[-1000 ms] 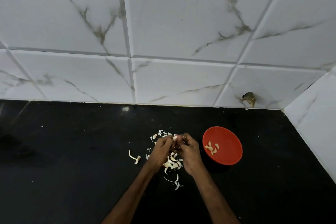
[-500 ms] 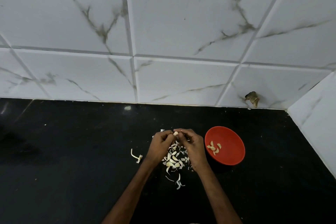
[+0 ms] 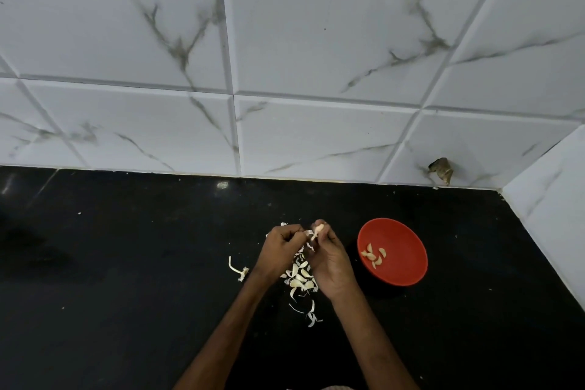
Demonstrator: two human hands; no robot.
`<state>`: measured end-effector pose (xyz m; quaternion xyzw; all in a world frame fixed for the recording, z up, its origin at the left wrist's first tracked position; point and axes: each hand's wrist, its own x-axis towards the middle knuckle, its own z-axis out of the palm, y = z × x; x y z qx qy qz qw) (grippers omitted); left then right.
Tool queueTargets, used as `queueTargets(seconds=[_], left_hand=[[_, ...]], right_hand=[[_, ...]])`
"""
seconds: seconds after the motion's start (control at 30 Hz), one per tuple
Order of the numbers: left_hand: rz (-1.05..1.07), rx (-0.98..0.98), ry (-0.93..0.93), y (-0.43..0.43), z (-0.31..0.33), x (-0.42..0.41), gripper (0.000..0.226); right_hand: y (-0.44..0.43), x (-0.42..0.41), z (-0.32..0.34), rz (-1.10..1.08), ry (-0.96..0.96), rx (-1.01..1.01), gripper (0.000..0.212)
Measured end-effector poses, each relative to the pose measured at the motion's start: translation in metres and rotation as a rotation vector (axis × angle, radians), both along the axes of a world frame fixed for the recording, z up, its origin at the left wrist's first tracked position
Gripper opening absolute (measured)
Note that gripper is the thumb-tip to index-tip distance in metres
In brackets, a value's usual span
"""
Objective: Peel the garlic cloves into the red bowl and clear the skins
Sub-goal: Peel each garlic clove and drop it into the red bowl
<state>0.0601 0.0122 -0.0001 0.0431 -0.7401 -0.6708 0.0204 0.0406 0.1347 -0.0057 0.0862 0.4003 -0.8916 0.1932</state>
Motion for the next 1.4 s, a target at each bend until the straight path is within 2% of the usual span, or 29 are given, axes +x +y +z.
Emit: queueTargets(seconds=[0.07,0.2,0.33,0.43,0.47,0.5,0.57,0.7,0.8,0.83,0.9,1.03,1.1,1.23,1.4], left_hand=[[0.030,-0.029,-0.037,-0.005,-0.006,0.001,0.038],[0.032,-0.154,-0.110,-0.012,-0.010,0.004,0.041],[0.042,-0.353,-0.118,-0.010,-0.010,0.002,0.061],[0.027,-0.364,0.002,-0.007,-0.009,-0.002,0.031],[0.005,-0.355,0.019,-0.008,-0.008,-0.003,0.016],[-0.017,-0.346,0.029,-0.008,-0.008,-0.003,0.012],[-0.043,-0.297,0.033,-0.010,-0.008,-0.002,0.020],[-0.053,0.004,-0.018,-0.001,-0.002,0.000,0.019],[0.024,0.124,-0.037,0.006,0.001,0.002,0.020],[0.054,0.161,-0.042,0.006,0.002,0.002,0.018],[0.098,0.181,-0.049,0.003,0.001,0.002,0.012],[0.134,0.107,-0.040,-0.002,-0.001,-0.001,0.007],[0.148,0.062,-0.033,-0.002,-0.002,-0.002,0.008],[0.158,-0.006,-0.025,0.000,-0.004,-0.001,0.010],[0.167,-0.034,-0.034,0.001,-0.005,0.000,0.010]], right_hand=[[0.003,-0.005,0.005,-0.038,-0.034,-0.038,0.018],[0.008,-0.008,0.007,-0.044,-0.052,0.047,0.033],[0.005,-0.004,0.009,-0.026,-0.045,0.083,0.033],[0.001,-0.003,0.010,-0.024,-0.026,0.146,0.033],[0.000,-0.002,0.009,-0.023,-0.020,0.166,0.033],[-0.001,-0.002,0.009,-0.023,-0.015,0.174,0.032],[-0.002,-0.001,0.009,-0.028,0.001,0.170,0.027],[-0.005,0.000,0.007,-0.017,0.025,0.194,0.021],[-0.008,0.001,0.004,-0.006,0.076,0.207,0.022],[-0.007,0.002,0.004,0.003,0.118,0.255,0.023],[-0.002,0.001,0.004,-0.004,0.264,0.472,0.021],[0.016,-0.007,0.005,-0.069,0.722,1.019,0.016],[0.020,-0.009,0.009,-0.058,0.877,1.172,0.015],[0.022,-0.012,0.014,0.017,0.924,1.397,0.016],[0.018,-0.012,0.017,0.135,0.962,1.559,0.020]])
